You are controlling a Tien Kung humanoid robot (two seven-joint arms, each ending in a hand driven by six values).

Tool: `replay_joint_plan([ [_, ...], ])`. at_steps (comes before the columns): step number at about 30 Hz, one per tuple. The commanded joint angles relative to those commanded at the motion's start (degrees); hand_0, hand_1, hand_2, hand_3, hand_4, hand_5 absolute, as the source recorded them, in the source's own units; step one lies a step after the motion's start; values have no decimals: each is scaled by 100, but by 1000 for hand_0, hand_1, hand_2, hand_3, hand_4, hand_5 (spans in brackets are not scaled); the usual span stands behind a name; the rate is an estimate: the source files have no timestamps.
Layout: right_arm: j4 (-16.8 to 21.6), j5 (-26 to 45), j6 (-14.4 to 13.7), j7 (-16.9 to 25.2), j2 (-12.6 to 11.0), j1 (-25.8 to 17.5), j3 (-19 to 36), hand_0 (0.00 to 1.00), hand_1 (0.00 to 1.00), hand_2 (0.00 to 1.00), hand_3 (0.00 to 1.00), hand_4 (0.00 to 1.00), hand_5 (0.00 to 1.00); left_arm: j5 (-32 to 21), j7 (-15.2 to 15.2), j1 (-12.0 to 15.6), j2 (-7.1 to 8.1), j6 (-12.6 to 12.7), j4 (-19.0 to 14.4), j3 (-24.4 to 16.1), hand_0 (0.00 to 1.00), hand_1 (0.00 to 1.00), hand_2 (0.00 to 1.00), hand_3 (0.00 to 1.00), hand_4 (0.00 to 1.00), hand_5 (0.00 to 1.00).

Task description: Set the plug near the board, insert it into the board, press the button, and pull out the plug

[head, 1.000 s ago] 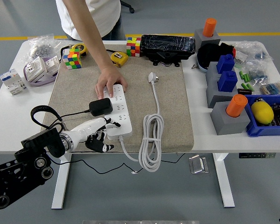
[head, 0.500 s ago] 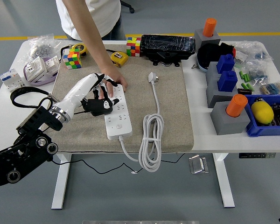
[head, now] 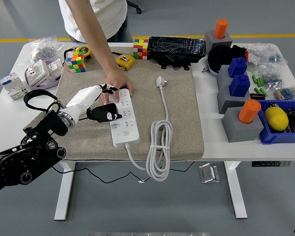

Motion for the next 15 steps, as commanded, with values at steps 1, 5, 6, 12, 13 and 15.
replay_joint_plan([
  [1, 5, 3, -3, 4, -2, 0, 4, 584, 665, 633, 564, 974, 579, -14, 16, -24, -6, -10, 50, 26, 733, 742, 734, 779, 998, 376],
  [5, 9, 0, -4, 5, -6, 1, 5, 584, 665, 633, 564, 974, 579, -47, 84, -63, -16, -39, 156, 81, 536, 574, 576, 573, 913, 156],
  [6, 9, -2, -3, 4, -7, 0, 4, 584, 665, 633, 564, 974, 579, -71, 105, -68, -18, -52, 176, 91, 536, 574, 576, 573, 913, 156],
  [12, 5, 5, -6, 7, -4, 1, 6, 585, 665, 633, 564, 972, 580, -267, 144, -154, -37, -112, 366, 219, 448, 509, 553, 556, 829, 99],
  [13, 7, 4, -5, 8, -5, 3, 7, 585, 665, 633, 564, 972, 580, -283, 147, -169, -42, -121, 398, 238, 448, 509, 553, 556, 829, 99],
  [15, 9, 3, -8, 10, -5, 6, 13, 585, 665, 633, 564, 972, 580, -311, 161, -196, -47, -143, 444, 274, 448, 509, 553, 556, 829, 99],
])
